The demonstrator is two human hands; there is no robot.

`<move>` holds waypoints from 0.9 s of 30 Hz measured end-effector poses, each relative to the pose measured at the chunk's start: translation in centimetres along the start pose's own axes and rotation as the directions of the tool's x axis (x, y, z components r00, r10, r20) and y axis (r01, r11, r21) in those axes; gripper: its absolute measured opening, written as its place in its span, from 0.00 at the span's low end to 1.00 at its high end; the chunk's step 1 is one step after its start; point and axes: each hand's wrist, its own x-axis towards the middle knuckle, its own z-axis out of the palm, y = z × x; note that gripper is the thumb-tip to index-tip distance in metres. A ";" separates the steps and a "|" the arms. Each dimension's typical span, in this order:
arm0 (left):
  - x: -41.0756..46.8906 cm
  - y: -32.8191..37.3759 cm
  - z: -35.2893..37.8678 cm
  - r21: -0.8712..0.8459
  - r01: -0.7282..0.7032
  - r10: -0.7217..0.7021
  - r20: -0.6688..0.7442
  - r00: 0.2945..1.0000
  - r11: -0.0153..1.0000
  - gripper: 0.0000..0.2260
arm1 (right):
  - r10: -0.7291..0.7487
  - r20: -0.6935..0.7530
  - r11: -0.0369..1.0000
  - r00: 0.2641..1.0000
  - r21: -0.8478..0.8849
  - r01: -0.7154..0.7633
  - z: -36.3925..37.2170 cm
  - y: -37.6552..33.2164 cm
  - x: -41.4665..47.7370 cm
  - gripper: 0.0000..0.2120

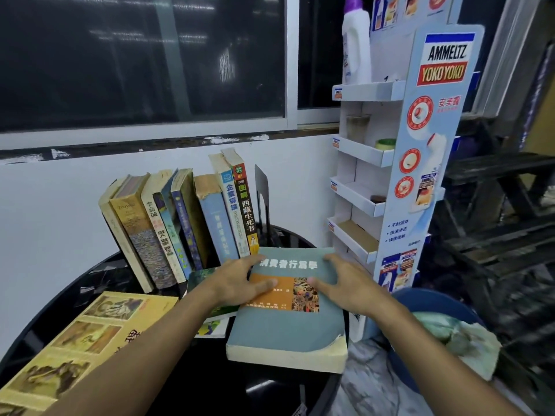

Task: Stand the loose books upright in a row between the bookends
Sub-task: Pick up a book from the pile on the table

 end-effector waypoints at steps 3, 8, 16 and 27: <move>0.3 -0.1 0.3 -0.010 0.010 -0.010 -0.002 1.000 1.000 0.38 | -0.005 -0.007 0.998 1.000 0.055 0.005 0.1 -0.1 -0.1 0.33; 0.0 0.1 0.8 -0.146 -0.019 0.011 -0.055 0.998 0.989 0.38 | 0.028 -0.073 0.975 0.997 0.221 -0.012 0.5 -0.1 -0.3 0.35; -0.7 0.0 1.2 -0.323 -0.075 0.040 -0.115 0.993 0.943 0.39 | 0.054 -0.159 0.900 0.986 0.435 0.021 0.1 -0.1 -0.4 0.34; -3.0 -0.1 -1.0 -0.574 -0.230 0.004 -0.368 0.930 0.786 0.36 | -0.049 -0.301 0.681 0.952 0.687 0.252 -1.4 -2.9 -1.9 0.29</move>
